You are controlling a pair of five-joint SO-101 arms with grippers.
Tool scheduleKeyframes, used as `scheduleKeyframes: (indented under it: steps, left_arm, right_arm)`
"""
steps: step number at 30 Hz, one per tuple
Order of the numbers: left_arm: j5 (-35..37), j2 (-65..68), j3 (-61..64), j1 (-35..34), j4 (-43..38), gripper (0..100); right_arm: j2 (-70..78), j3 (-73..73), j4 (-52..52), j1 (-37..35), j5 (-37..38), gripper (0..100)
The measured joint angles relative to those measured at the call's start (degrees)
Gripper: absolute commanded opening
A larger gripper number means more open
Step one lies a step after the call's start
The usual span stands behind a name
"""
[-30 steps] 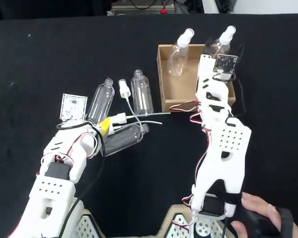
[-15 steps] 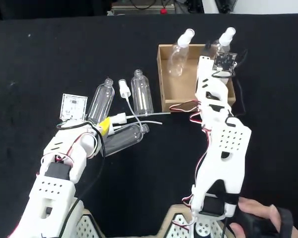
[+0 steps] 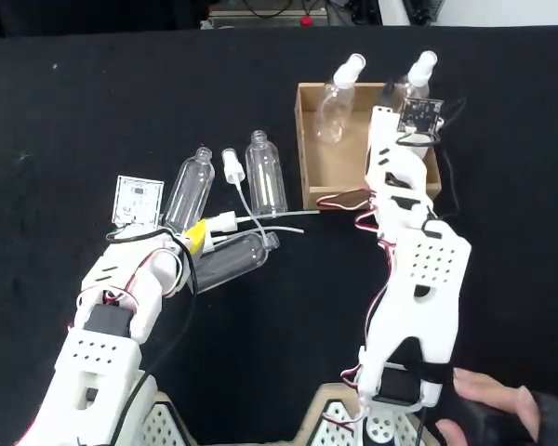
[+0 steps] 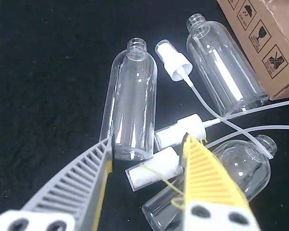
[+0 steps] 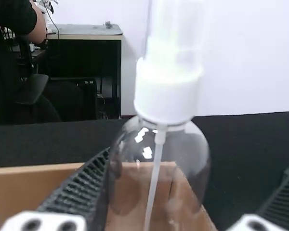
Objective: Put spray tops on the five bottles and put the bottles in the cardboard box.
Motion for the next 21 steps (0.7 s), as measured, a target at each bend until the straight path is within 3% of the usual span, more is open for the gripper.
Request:
scheduleKeyframes:
  steps: [21]
  left_arm:
    - [0.0,0.0,0.0,0.0,0.0,23]
  right_arm:
    - [-4.48,4.22,5.98,0.09,0.09,44.7]
